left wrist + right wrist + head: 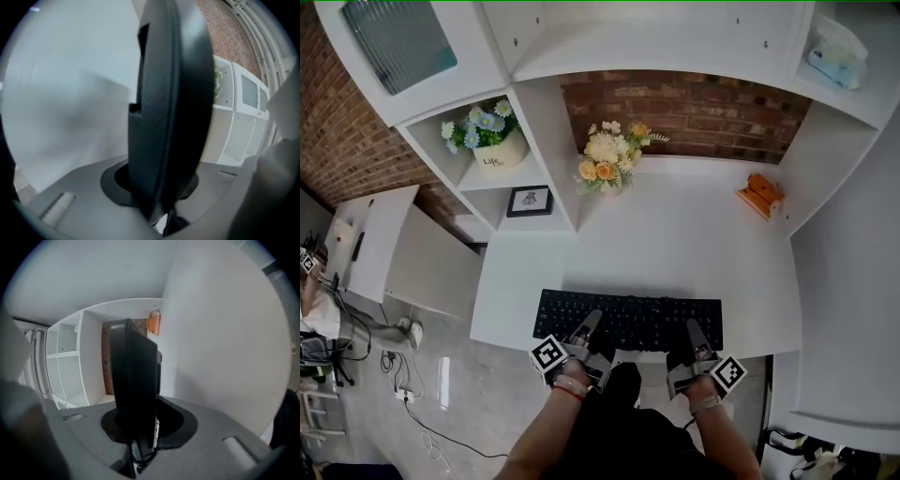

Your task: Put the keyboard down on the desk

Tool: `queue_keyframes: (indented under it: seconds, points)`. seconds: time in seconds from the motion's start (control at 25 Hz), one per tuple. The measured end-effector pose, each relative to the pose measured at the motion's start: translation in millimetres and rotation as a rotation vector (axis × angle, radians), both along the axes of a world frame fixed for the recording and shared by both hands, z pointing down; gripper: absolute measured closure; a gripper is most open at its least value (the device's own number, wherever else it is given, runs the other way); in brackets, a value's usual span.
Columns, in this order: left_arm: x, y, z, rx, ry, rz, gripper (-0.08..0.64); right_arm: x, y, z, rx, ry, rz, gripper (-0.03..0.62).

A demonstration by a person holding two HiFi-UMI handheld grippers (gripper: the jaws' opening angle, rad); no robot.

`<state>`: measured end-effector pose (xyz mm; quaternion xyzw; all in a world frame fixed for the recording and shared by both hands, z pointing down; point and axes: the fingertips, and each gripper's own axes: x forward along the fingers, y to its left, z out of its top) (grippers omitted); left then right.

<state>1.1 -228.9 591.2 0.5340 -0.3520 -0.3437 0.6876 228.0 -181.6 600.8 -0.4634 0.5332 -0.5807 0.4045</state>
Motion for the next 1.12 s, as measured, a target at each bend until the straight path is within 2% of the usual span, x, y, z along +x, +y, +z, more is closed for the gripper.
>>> queue_keyframes:
  seconds: [0.16, 0.48, 0.6, 1.12]
  points:
    - [3.8, -16.8, 14.6, -0.039, -0.003, 0.019, 0.489, 3.7, -19.1, 4.6, -0.024, 0.010, 0.001, 0.523]
    - [5.2, -52.9, 25.3, -0.032, -0.010, 0.068, 0.488, 4.2, -59.4, 10.0, -0.066, 0.016, -0.005, 0.523]
    - [7.3, -60.7, 32.2, -0.073, 0.006, 0.079, 0.488, 5.6, -70.9, 12.0, -0.089, 0.006, 0.000, 0.523]
    - [19.4, -96.1, 42.4, -0.106, 0.002, 0.149, 0.449, 14.8, -103.7, 23.3, -0.134, -0.045, 0.060, 0.525]
